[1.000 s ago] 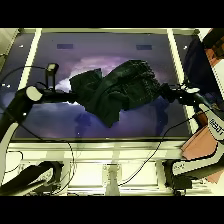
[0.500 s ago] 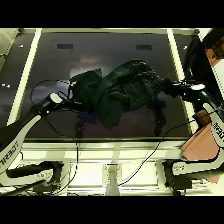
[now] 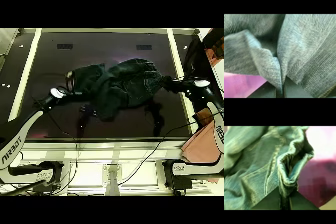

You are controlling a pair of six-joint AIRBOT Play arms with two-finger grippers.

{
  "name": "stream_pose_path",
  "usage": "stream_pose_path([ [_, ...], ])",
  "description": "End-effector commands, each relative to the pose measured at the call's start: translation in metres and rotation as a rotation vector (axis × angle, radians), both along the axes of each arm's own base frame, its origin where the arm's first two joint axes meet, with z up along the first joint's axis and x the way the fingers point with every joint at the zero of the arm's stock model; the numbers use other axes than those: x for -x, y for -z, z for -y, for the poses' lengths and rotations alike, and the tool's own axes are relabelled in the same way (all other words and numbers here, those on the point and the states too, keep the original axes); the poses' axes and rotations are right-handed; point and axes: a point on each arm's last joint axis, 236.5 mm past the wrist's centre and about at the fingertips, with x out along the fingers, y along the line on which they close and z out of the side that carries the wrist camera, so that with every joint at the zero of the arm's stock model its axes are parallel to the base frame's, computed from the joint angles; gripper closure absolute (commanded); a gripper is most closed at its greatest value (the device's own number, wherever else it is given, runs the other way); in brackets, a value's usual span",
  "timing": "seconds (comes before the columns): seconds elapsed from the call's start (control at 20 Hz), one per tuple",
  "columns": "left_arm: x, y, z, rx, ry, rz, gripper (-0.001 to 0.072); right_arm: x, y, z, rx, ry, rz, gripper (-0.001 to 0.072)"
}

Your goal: Fold the clothes and pants, and hang the long-sleeved shirts on hangers.

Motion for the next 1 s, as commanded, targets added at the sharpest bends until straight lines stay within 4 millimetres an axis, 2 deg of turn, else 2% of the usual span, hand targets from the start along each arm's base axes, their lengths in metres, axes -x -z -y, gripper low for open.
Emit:
stream_pose_path([
  [0.0, -0.042, -0.099, -0.036, -0.048, -0.05, 0.253, 0.0674, 0.001, -0.06, 0.009, 0.154, -0.065, 0.126, 0.0656],
  [0.1, -0.056, -0.183, -0.076, -0.048, -0.141, 0.429, 0.0676, 0.003, -0.111, 0.011, 0.19, -0.051, 0.228, 0.0657],
  [0.15, -0.057, -0.228, -0.096, -0.049, -0.19, 0.522, 0.0677, 0.006, -0.138, 0.009, 0.204, -0.048, 0.282, 0.0657],
  [0.25, -0.046, -0.302, -0.126, -0.056, -0.255, 0.673, 0.0678, 0.02, -0.183, 0.002, 0.229, -0.062, 0.368, 0.0657],
  [0.35, -0.031, -0.351, -0.146, -0.115, -0.284, 0.782, 0.0679, 0.038, -0.213, -0.001, 0.278, -0.077, 0.426, 0.0657],
  [0.4, -0.026, -0.361, -0.151, -0.152, -0.287, 0.809, 0.0679, 0.047, -0.22, 0.0, 0.317, -0.086, 0.436, 0.0657],
  [0.45, -0.024, -0.362, -0.154, -0.193, -0.282, 0.818, 0.068, 0.055, -0.221, 0.004, 0.359, -0.086, 0.422, 0.0657],
  [0.5, -0.025, -0.353, -0.155, -0.231, -0.263, 0.8, 0.0679, 0.063, -0.217, 0.012, 0.406, -0.079, 0.388, 0.0657],
  [0.6, -0.033, -0.323, -0.149, -0.259, -0.209, 0.722, 0.068, 0.074, -0.198, 0.031, 0.495, -0.069, 0.291, 0.0657],
  [0.7, -0.049, -0.287, -0.145, -0.254, -0.181, 0.64, 0.0679, 0.081, -0.177, 0.052, 0.57, -0.05, 0.197, 0.0657],
  [0.75, -0.061, -0.263, -0.141, -0.252, -0.166, 0.593, 0.0679, 0.082, -0.168, 0.06, 0.593, -0.039, 0.165, 0.0657],
  [0.85, -0.081, -0.207, -0.121, -0.242, -0.114, 0.488, 0.0679, 0.078, -0.146, 0.073, 0.618, -0.009, 0.123, 0.0657],
  [0.95, -0.095, -0.145, -0.086, -0.233, -0.041, 0.388, 0.0679, 0.067, -0.122, 0.082, 0.602, 0.051, 0.114, 0.0657],
])
